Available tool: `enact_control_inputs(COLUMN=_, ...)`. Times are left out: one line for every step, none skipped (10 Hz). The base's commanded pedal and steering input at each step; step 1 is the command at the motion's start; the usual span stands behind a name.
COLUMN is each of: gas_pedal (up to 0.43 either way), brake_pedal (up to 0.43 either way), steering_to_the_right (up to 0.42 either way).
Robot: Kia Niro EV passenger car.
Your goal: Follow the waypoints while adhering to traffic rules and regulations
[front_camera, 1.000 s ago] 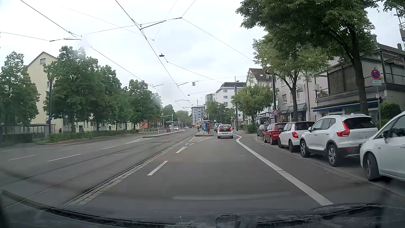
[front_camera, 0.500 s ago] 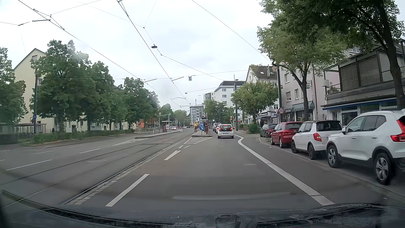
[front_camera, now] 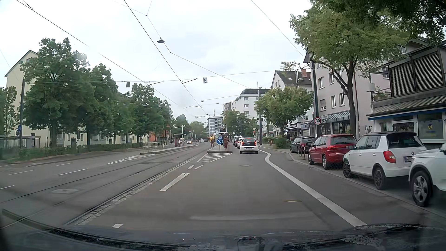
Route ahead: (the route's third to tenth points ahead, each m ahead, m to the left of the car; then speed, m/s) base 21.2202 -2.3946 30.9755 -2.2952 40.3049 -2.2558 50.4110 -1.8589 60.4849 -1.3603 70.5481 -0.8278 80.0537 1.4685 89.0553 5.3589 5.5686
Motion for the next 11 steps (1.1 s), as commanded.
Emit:
enact_control_inputs(gas_pedal=0.02, brake_pedal=0.0, steering_to_the_right=0.006)
enact_control_inputs(gas_pedal=0.02, brake_pedal=0.0, steering_to_the_right=0.006)
enact_control_inputs(gas_pedal=0.02, brake_pedal=0.0, steering_to_the_right=0.007)
enact_control_inputs(gas_pedal=0.02, brake_pedal=0.0, steering_to_the_right=0.007)
enact_control_inputs(gas_pedal=0.02, brake_pedal=0.0, steering_to_the_right=0.007)
enact_control_inputs(gas_pedal=0.02, brake_pedal=0.0, steering_to_the_right=0.007)
enact_control_inputs(gas_pedal=0.02, brake_pedal=0.0, steering_to_the_right=0.007)
enact_control_inputs(gas_pedal=0.02, brake_pedal=0.0, steering_to_the_right=0.009)
enact_control_inputs(gas_pedal=0.02, brake_pedal=0.0, steering_to_the_right=0.01)
enact_control_inputs(gas_pedal=0.008, brake_pedal=0.0, steering_to_the_right=0.01)
enact_control_inputs(gas_pedal=0.008, brake_pedal=0.0, steering_to_the_right=0.011)
